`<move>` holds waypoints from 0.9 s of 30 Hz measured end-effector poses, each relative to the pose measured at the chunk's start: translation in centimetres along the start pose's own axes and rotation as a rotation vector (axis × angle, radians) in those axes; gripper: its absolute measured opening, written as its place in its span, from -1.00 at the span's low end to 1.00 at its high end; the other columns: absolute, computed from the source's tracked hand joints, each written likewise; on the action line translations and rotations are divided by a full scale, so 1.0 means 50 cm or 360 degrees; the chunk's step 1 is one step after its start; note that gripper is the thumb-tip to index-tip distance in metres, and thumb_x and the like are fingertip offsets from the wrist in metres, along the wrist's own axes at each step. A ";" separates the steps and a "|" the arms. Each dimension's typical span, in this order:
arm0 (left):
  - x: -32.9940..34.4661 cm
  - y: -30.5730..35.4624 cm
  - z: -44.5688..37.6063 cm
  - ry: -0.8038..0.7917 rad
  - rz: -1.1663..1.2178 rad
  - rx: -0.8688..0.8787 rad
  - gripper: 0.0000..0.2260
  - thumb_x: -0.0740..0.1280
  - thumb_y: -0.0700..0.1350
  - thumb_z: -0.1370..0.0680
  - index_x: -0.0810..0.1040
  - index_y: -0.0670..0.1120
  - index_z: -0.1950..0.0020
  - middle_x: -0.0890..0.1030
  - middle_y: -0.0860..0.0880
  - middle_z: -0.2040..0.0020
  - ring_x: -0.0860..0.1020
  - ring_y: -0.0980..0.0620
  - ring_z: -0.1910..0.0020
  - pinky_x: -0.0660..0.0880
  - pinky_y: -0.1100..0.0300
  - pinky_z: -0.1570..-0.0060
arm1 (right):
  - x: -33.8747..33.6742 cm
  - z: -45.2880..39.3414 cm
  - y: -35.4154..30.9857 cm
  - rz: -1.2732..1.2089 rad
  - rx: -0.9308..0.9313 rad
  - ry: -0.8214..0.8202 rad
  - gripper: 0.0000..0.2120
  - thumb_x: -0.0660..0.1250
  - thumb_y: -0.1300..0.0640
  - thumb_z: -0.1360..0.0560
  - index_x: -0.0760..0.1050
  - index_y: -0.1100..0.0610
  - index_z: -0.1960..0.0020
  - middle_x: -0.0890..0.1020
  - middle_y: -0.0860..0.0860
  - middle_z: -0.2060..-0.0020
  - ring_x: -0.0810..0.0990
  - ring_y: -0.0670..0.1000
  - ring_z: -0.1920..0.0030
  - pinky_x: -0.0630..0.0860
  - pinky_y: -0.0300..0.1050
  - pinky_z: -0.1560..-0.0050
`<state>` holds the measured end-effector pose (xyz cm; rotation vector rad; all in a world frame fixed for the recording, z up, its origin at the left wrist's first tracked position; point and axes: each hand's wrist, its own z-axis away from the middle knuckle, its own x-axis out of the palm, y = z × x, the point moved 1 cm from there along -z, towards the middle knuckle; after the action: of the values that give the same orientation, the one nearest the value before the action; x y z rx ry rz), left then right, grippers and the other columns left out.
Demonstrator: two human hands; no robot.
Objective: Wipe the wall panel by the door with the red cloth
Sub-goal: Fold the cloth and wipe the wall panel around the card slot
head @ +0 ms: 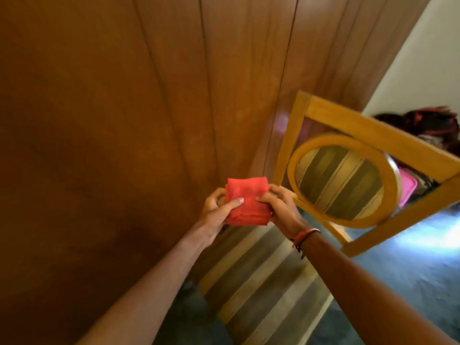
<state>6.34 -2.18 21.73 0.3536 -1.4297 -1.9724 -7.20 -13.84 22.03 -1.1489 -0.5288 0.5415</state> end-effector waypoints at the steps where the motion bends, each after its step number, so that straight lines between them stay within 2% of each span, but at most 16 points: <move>1: -0.006 0.046 0.020 0.0004 0.0004 0.0077 -0.74 0.58 -0.09 -0.29 0.57 0.02 0.13 0.70 0.01 0.16 0.65 -0.01 0.13 0.59 0.07 0.12 | 0.018 0.008 -0.044 -0.0001 -0.0079 -0.0020 -0.76 0.43 0.17 -0.38 0.63 0.10 -0.04 0.77 -0.03 0.16 0.71 -0.01 0.09 0.69 -0.07 0.10; 5: -0.061 0.262 0.140 0.0046 -0.0010 0.0452 -0.64 0.63 0.01 -0.21 0.58 0.05 0.10 0.75 0.02 0.14 0.70 0.06 0.18 0.60 0.15 0.25 | 0.127 0.073 -0.253 -0.0006 -0.0441 -0.0194 -0.75 0.41 0.20 -0.34 0.61 0.13 -0.02 0.72 0.03 0.13 0.68 0.01 0.09 0.58 0.00 -0.01; 10: -0.160 0.461 0.310 0.0206 -0.0007 0.0850 -0.57 0.60 -0.19 -0.36 0.50 0.03 -0.11 0.77 -0.09 0.00 0.73 -0.04 0.09 0.64 0.07 0.14 | 0.295 0.173 -0.443 -0.0013 -0.0807 -0.0453 -0.77 0.39 0.27 -0.34 0.57 0.15 0.01 0.70 -0.01 0.16 0.67 -0.07 0.16 0.60 -0.20 0.10; 12: -0.211 0.523 0.386 0.0314 -0.0034 0.1032 -0.58 0.59 -0.21 -0.37 0.49 0.06 -0.08 0.77 -0.10 0.00 0.73 -0.06 0.07 0.66 0.05 0.11 | 0.368 0.219 -0.496 0.0027 -0.0961 -0.0542 -0.77 0.42 0.35 -0.42 0.58 0.26 -0.08 0.69 0.02 0.12 0.66 -0.09 0.12 0.61 -0.25 0.10; 14: -0.265 0.574 0.469 0.0440 -0.0088 0.1236 -0.60 0.58 -0.20 -0.37 0.48 0.09 -0.04 0.77 -0.10 0.03 0.73 -0.01 0.09 0.67 0.14 0.15 | 0.446 0.272 -0.540 0.0092 -0.1120 -0.0614 -0.78 0.38 0.44 -0.51 0.56 0.38 -0.16 0.68 0.04 0.07 0.66 -0.10 0.08 0.62 -0.24 0.09; 17: -0.332 0.625 0.587 0.0710 -0.0176 0.1483 -0.63 0.56 -0.10 -0.37 0.43 0.19 0.03 0.73 -0.08 0.07 0.72 0.08 0.17 0.63 0.23 0.25 | 0.557 0.350 -0.588 0.0134 -0.1303 -0.0695 -0.80 0.41 0.42 -0.52 0.59 0.38 -0.14 0.70 0.02 0.10 0.68 -0.14 0.10 0.64 -0.25 0.07; 19: -0.378 0.650 0.669 0.0959 -0.0309 0.1624 -0.63 0.53 -0.04 -0.41 0.38 0.24 0.03 0.70 -0.09 0.06 0.71 0.08 0.19 0.61 0.22 0.27 | 0.639 0.405 -0.613 0.0087 -0.1374 -0.0785 -0.83 0.44 0.41 -0.51 0.62 0.32 -0.09 0.71 0.06 0.11 0.68 -0.08 0.10 0.64 -0.27 0.06; 21: -0.419 0.668 0.744 0.1242 -0.0482 0.1765 -0.63 0.49 -0.05 -0.47 0.32 0.18 -0.03 0.63 -0.12 0.00 0.67 0.03 0.13 0.60 0.18 0.21 | 0.715 0.460 -0.628 0.0062 -0.1445 -0.0879 -0.84 0.47 0.39 -0.49 0.64 0.26 -0.06 0.72 0.09 0.12 0.68 -0.05 0.12 0.64 -0.28 0.07; 23: -0.460 0.678 0.824 0.1537 -0.0638 0.1908 -0.64 0.45 -0.14 -0.53 0.27 0.06 -0.10 0.51 -0.04 -0.02 0.60 0.00 0.05 0.59 0.13 0.11 | 0.794 0.520 -0.632 0.0062 -0.1513 -0.0981 -0.83 0.51 0.35 -0.48 0.65 0.24 -0.06 0.74 0.07 0.11 0.71 -0.08 0.13 0.65 -0.29 0.07; 25: -0.491 0.678 0.895 0.1802 -0.0731 0.2015 -0.67 0.39 -0.23 -0.56 0.24 -0.03 -0.11 0.43 0.06 0.03 0.55 0.02 0.05 0.56 0.03 0.03 | 0.863 0.578 -0.631 0.0085 -0.1579 -0.1068 -0.80 0.54 0.28 -0.48 0.66 0.26 -0.09 0.78 0.11 0.03 0.76 0.00 0.05 0.67 -0.14 -0.01; 27: -0.527 0.674 0.962 0.2037 -0.0788 0.2088 -0.70 0.33 -0.25 -0.59 0.22 -0.04 -0.10 0.43 0.06 0.03 0.55 0.01 0.03 0.57 -0.03 -0.01 | 0.935 0.637 -0.625 0.0170 -0.1671 -0.1156 -0.74 0.54 0.20 -0.49 0.67 0.25 -0.15 0.78 0.13 -0.04 0.76 0.10 -0.05 0.67 -0.02 -0.09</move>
<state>10.45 44.45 65.91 2.1589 -1.4418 -0.3492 11.69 28.73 66.84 -1.9756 -1.4953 0.8077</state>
